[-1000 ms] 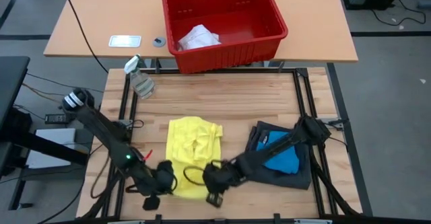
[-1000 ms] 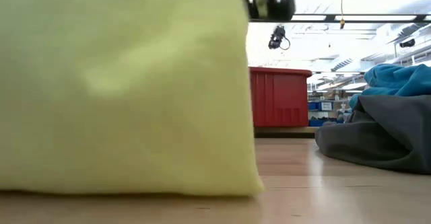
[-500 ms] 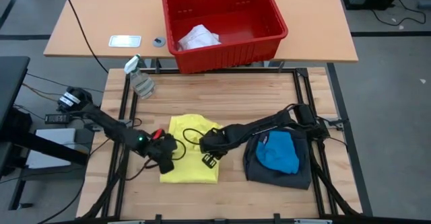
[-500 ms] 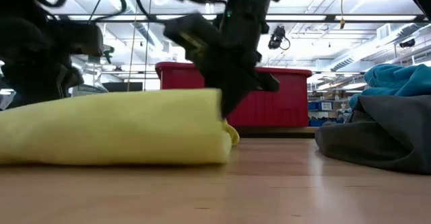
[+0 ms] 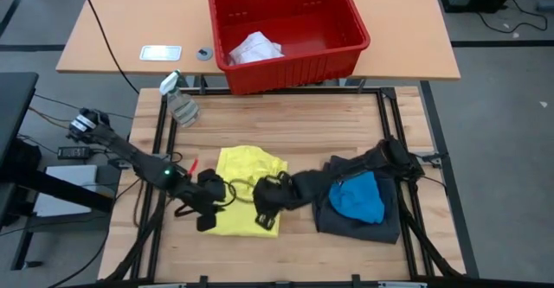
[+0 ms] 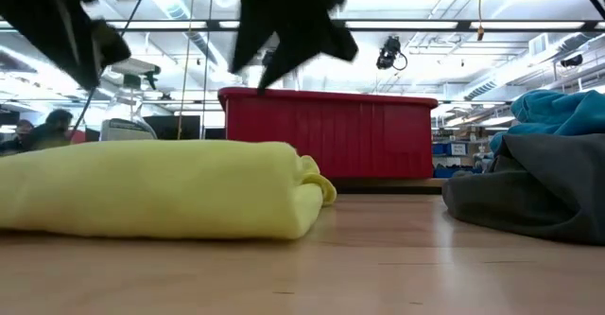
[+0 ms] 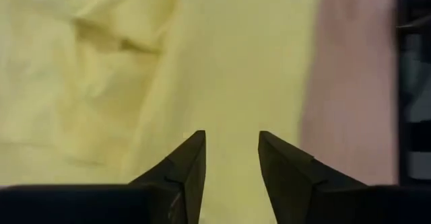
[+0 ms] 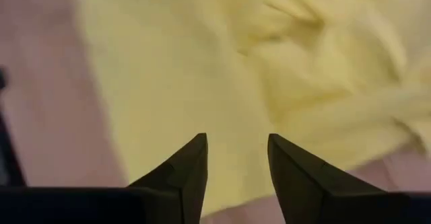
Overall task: Fold laundry
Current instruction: Fold the yellow shirt
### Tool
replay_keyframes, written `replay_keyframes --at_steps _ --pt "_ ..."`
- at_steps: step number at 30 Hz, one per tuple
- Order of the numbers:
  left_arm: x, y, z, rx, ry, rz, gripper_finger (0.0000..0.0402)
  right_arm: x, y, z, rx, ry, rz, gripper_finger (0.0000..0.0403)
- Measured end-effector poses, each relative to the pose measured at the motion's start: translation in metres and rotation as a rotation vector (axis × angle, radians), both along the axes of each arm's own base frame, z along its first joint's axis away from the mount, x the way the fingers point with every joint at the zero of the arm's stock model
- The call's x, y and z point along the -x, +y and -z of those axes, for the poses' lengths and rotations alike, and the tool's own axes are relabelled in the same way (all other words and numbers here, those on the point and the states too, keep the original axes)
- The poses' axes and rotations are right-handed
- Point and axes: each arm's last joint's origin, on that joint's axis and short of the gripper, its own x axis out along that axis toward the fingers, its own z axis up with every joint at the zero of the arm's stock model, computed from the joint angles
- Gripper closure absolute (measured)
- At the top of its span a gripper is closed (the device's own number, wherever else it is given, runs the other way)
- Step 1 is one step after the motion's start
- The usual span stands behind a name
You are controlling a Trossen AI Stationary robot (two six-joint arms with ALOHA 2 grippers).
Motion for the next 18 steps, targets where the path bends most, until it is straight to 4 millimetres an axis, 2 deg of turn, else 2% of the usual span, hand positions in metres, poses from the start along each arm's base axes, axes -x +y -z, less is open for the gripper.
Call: replay_keyframes --at_steps 4,9,11,14,18 --pt "0.009 -0.014 -0.005 0.011 -0.022 0.076 0.0256 0.002 0.036 -0.009 0.049 -0.119 -0.143 0.0242" --pt "0.025 -0.047 0.008 0.064 -0.04 0.18 0.0255 0.017 0.075 -0.004 0.067 -0.142 -0.229 0.024" --pt "0.03 -0.063 0.016 0.076 -0.088 0.232 0.0255 0.024 0.086 0.001 0.093 -0.137 -0.24 0.024" --pt "0.036 -0.084 0.027 -0.003 -0.152 0.326 0.0255 0.032 0.1 0.009 0.113 -0.157 -0.263 0.0241" --pt "0.037 -0.096 0.043 -0.104 -0.163 0.343 0.0255 0.04 0.111 0.029 0.082 -0.17 -0.268 0.0241"
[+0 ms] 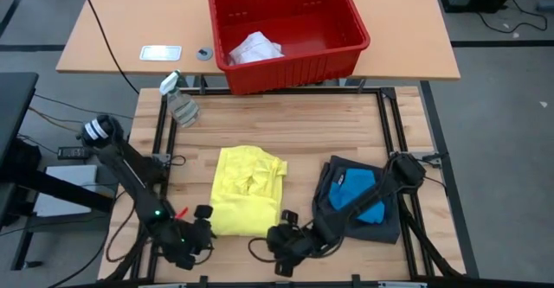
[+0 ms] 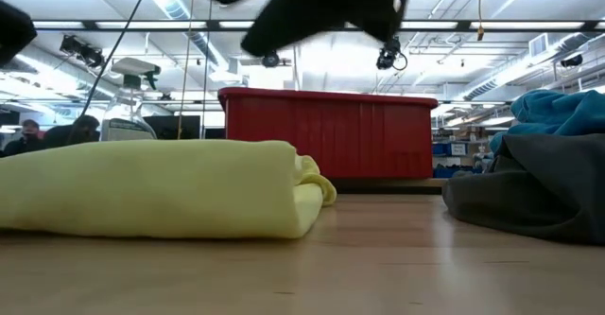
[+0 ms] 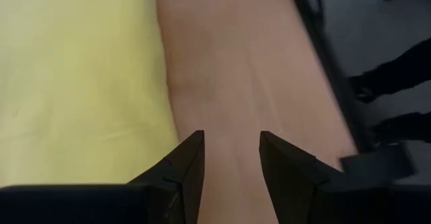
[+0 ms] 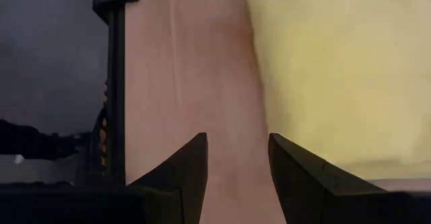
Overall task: Fold laundry
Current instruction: Fold the yellow shirt
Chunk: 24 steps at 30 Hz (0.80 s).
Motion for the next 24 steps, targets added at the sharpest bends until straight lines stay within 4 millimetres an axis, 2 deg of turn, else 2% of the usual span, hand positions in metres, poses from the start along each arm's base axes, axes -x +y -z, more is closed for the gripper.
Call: replay_keyframes --at_steps 3,8,19,22,24 --pt "-0.002 -0.003 0.011 -0.041 0.026 -0.003 0.0255 0.005 0.002 0.018 -0.012 -0.025 0.023 0.0241" --pt "-0.007 -0.002 0.029 -0.119 0.061 -0.03 0.0255 0.008 -0.006 0.041 -0.008 -0.039 0.047 0.0241" --pt "-0.03 0.011 0.054 -0.157 0.133 -0.182 0.0256 -0.008 -0.046 0.052 0.047 -0.014 0.057 0.0247" --pt "-0.033 0.011 0.059 -0.159 0.136 -0.214 0.0267 -0.008 -0.054 0.061 -0.013 0.033 0.035 0.0266" --pt "-0.034 0.01 0.062 -0.142 0.133 -0.242 0.0285 -0.006 -0.058 0.067 -0.088 0.063 0.04 0.0295"
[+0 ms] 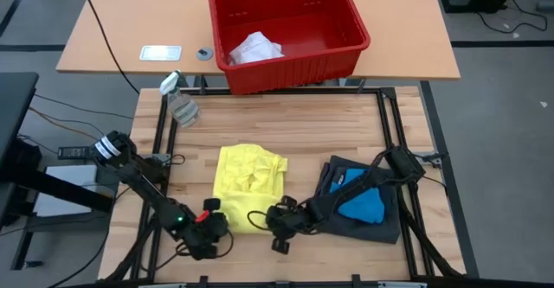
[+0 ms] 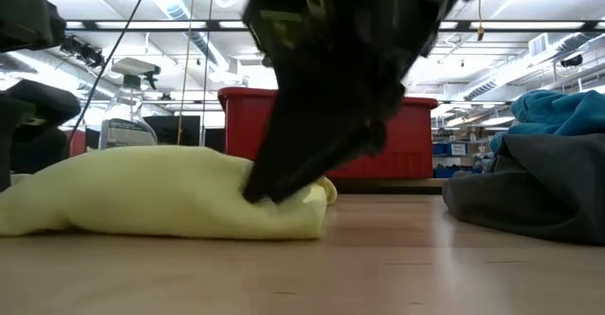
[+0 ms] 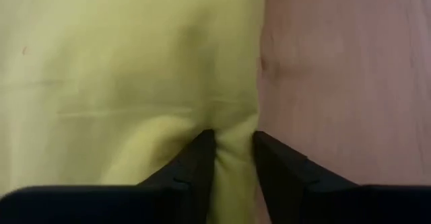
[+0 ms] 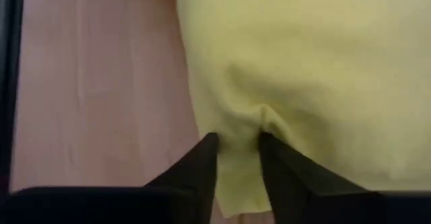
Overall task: Fold laundry
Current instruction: Fold the yellow shirt
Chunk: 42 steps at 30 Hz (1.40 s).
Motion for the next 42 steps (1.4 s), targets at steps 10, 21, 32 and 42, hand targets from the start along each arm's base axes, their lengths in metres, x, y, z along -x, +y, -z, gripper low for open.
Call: replay_keyframes --at_steps 10,21,32,42 --pt "-0.017 -0.033 -0.042 0.388 0.078 0.172 0.0392 0.004 0.021 -0.012 -0.521 0.086 0.049 0.0397" --pt "-0.023 -0.007 -0.135 0.07 0.187 0.013 0.0393 0.016 -0.02 -0.098 -0.401 -0.14 0.217 0.04" --pt "-0.04 0.079 -0.093 -0.113 0.364 -0.351 0.0393 -0.016 -0.127 -0.058 -0.298 -0.028 0.458 0.0402" --pt "-0.034 0.149 -0.022 0.016 0.389 -0.656 0.0376 -0.013 -0.152 -0.036 -0.194 0.077 0.589 0.0347"
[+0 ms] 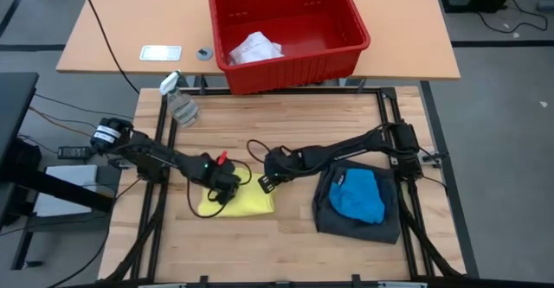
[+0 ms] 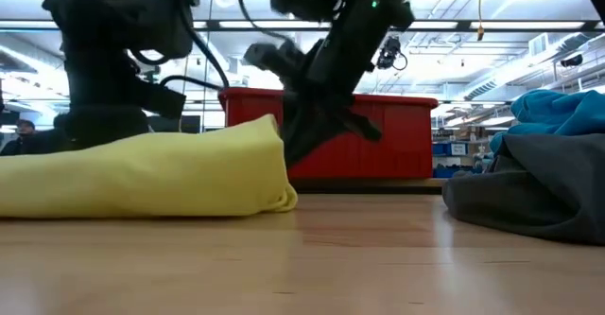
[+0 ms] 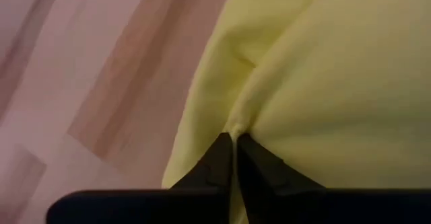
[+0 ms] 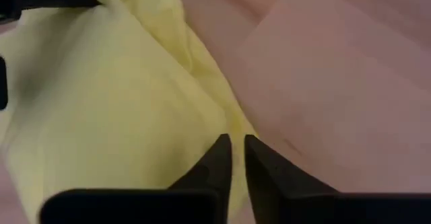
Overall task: Fold laundry
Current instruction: Fold the yellow shirt
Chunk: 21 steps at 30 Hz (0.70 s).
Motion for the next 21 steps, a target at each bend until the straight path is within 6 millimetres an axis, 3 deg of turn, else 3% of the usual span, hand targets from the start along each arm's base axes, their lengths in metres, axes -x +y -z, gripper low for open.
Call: replay_keyframes --at_steps 4,8,11,13,15,18,21 --pt "-0.004 0.0 -0.017 0.014 0.0 0.033 0.0362 0.007 0.005 -0.029 0.073 -0.078 0.017 0.0319" --pt "-0.01 -0.001 -0.058 0.026 -0.094 0.05 0.0353 0.013 0.018 -0.062 0.121 -0.203 -0.045 0.0316" --pt "-0.012 -0.004 -0.086 0.04 -0.207 0.093 0.0352 0.01 0.032 -0.073 0.088 -0.297 -0.169 0.0326" --pt "-0.016 -0.007 -0.101 0.053 -0.339 0.148 0.0355 0.004 0.04 -0.066 0.028 -0.322 -0.238 0.034" --pt "-0.019 -0.009 -0.104 0.048 -0.415 0.22 0.0362 -0.004 0.049 -0.046 -0.001 -0.301 -0.266 0.0358" --pt "-0.023 -0.013 -0.094 0.01 -0.449 0.36 0.0374 -0.014 0.058 -0.007 -0.048 -0.234 -0.259 0.0389" --pt "-0.021 -0.021 -0.07 -0.014 -0.449 0.47 0.0386 -0.019 0.065 0.023 -0.113 -0.179 -0.225 0.0395"
